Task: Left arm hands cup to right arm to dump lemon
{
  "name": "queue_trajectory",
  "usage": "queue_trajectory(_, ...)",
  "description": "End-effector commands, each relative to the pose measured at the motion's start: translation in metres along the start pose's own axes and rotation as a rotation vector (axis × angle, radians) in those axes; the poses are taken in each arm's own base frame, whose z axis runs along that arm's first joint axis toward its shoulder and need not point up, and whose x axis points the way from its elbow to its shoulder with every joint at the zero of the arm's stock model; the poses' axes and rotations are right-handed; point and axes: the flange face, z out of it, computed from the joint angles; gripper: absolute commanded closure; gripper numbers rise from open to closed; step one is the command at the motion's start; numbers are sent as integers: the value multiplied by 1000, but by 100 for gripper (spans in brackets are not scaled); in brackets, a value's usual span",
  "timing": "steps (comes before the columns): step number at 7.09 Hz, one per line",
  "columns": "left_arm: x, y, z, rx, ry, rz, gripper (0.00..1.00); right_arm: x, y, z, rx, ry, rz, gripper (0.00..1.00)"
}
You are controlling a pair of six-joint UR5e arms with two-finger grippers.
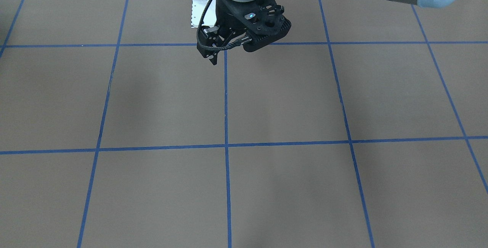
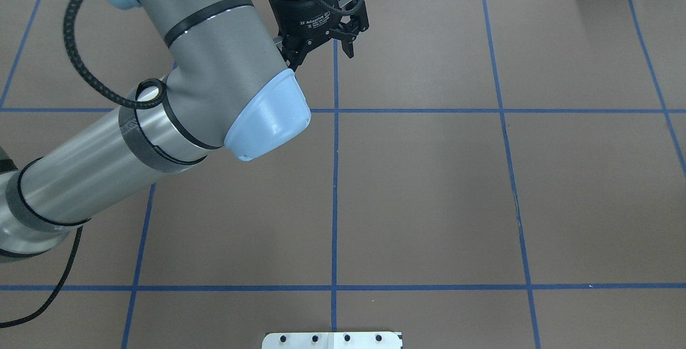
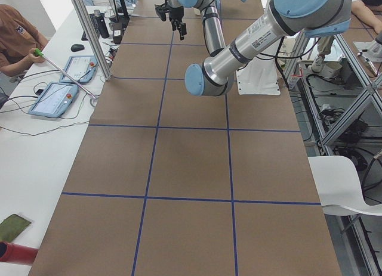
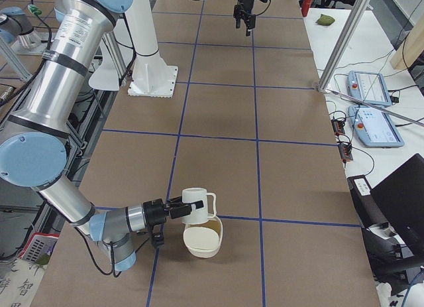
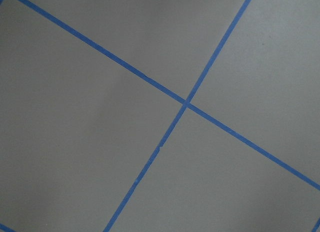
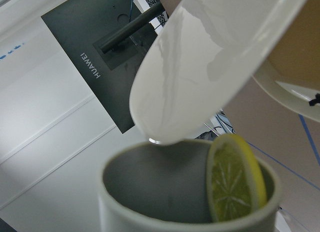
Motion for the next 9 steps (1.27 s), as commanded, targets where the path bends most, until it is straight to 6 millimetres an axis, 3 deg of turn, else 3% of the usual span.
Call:
queue_trajectory(1, 0, 0, 0, 1, -1, -1, 0, 3, 2, 6, -22, -11, 44, 50)
queue_trajectory(5, -1, -2, 0, 3, -1, -3, 0, 7, 3, 11, -11, 0, 11, 51)
queue_trajectory(7, -2, -3, 1, 4, -4, -3, 0, 15, 5, 24, 21, 20, -170, 50)
queue_trajectory(9, -3, -7, -1, 8, -1, 13, 0, 13, 5, 21, 38, 33, -359, 50)
